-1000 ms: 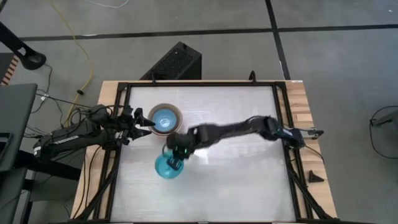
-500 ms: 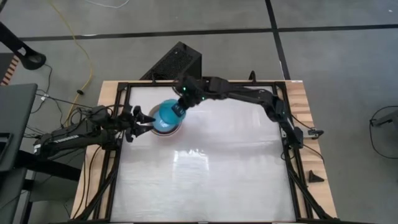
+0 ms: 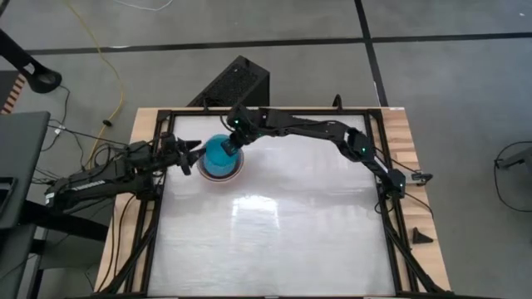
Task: Nest bowls inside each other
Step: Stack the blue bowl on top of the light blue patterned bowl
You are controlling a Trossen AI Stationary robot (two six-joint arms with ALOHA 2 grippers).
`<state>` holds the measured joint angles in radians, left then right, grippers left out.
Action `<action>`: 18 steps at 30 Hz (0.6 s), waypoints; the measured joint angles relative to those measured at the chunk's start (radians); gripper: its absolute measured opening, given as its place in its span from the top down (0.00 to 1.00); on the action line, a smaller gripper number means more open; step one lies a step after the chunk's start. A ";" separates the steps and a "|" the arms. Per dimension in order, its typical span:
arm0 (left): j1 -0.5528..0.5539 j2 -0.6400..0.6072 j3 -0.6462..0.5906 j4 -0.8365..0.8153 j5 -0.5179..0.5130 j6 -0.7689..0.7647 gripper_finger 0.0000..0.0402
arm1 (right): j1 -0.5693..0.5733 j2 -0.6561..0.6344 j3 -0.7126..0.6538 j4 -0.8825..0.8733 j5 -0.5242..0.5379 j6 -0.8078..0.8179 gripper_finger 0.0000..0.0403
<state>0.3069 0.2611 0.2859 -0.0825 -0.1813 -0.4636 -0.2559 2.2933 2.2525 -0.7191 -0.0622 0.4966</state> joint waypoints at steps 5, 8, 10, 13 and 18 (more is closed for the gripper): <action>0.000 0.000 0.000 -0.015 -0.035 -0.009 0.41 | 0.007 0.031 -0.003 0.018 0.000 -0.017 0.93; 0.000 0.000 0.000 -0.019 -0.037 -0.021 0.41 | 0.013 0.035 -0.001 0.013 0.008 -0.034 0.93; 0.000 0.000 0.000 -0.019 -0.037 -0.028 0.41 | 0.015 0.035 -0.001 0.029 0.026 -0.035 0.93; 0.000 0.000 0.000 -0.021 -0.036 -0.034 0.41 | 0.017 0.035 -0.001 0.045 0.035 -0.035 0.93; 0.000 0.000 0.000 -0.030 -0.036 -0.044 0.41 | 0.019 0.035 -0.001 0.051 0.045 -0.034 0.93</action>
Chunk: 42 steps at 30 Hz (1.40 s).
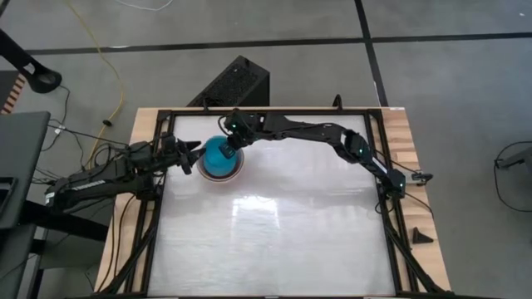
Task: Nest bowls inside each other
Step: Stack the blue bowl on top of the light blue patterned bowl, then return to Home Position
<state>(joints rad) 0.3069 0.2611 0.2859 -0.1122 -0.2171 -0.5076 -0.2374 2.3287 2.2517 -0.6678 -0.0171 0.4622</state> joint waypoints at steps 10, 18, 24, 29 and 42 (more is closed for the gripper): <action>0.000 0.000 0.000 -0.005 0.001 -0.002 0.41 | 0.010 0.000 0.000 0.011 0.022 0.000 0.93; 0.000 0.000 0.000 -0.004 0.001 0.001 0.41 | 0.028 0.013 0.002 0.036 0.043 -0.015 0.93; 0.000 0.000 0.000 -0.005 0.004 -0.001 0.41 | 0.032 0.037 0.001 0.033 0.042 0.000 0.93; 0.000 0.000 0.000 -0.005 0.028 -0.003 0.41 | 0.033 0.040 0.001 0.038 0.043 0.008 0.93; 0.000 0.000 0.000 -0.005 0.047 -0.013 0.41 | 0.020 0.039 0.001 0.028 0.041 0.054 0.47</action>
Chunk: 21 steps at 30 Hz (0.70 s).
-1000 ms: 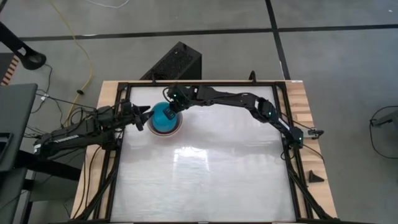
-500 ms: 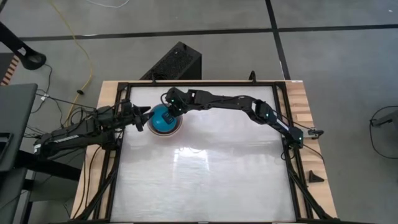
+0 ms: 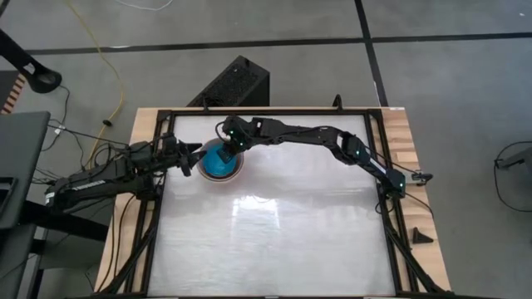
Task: Nest bowls inside each other
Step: Return to Home Position
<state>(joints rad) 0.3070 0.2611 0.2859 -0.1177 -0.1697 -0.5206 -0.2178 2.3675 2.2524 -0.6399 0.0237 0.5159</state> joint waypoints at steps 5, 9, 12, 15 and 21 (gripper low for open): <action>0.000 0.000 0.000 0.001 0.021 -0.011 0.41 | -0.028 -0.030 0.000 -0.025 -0.038 0.000 0.41; 0.000 0.000 0.000 0.014 0.059 -0.028 0.41 | -0.050 -0.075 0.000 -0.065 -0.086 -0.001 0.41; 0.000 0.000 0.000 0.071 0.128 -0.038 0.41 | -0.062 -0.118 0.000 -0.113 -0.133 -0.030 0.41; 0.000 0.000 0.000 0.155 0.196 -0.039 0.41 | -0.056 -0.172 0.000 -0.182 -0.170 -0.088 0.41; 0.000 0.000 0.000 0.281 0.286 -0.038 0.41 | 0.004 -0.308 0.000 -0.392 -0.218 -0.317 0.41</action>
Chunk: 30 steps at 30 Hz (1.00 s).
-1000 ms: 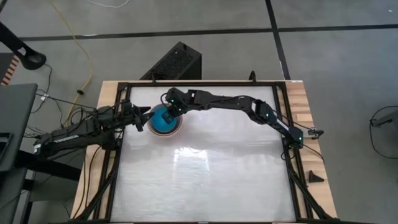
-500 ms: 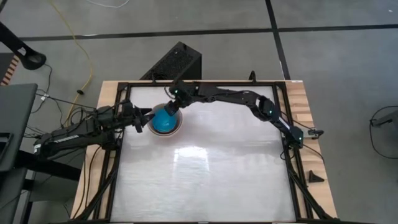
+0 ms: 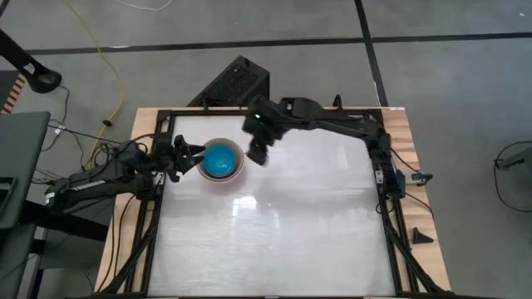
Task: Nest bowls inside each other
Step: Return to Home Position
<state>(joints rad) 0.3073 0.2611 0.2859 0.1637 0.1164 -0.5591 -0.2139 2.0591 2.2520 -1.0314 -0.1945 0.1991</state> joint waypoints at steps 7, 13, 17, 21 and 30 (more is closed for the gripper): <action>0.000 0.000 0.000 0.000 0.010 0.003 0.41 | 0.125 -0.141 0.000 -0.204 -0.116 -0.231 0.42; 0.000 0.000 0.000 -0.008 0.010 0.004 0.41 | 0.185 -0.344 -0.254 -0.099 -0.147 -0.245 0.48; 0.000 0.001 0.000 -0.027 0.010 0.005 0.41 | 0.173 -0.596 -0.695 0.239 -0.142 -0.125 0.50; 0.000 0.000 0.000 -0.050 0.002 0.007 0.41 | 0.129 -0.842 -1.161 0.765 -0.116 0.078 0.51; 0.000 0.001 0.000 -0.133 0.005 0.042 0.41 | 0.092 -1.065 -1.728 1.252 -0.087 0.447 0.51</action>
<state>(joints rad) 0.3069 0.2619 0.2859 0.0311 0.1213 -0.5170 -0.1215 0.9940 0.5238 0.2208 -0.2817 0.6465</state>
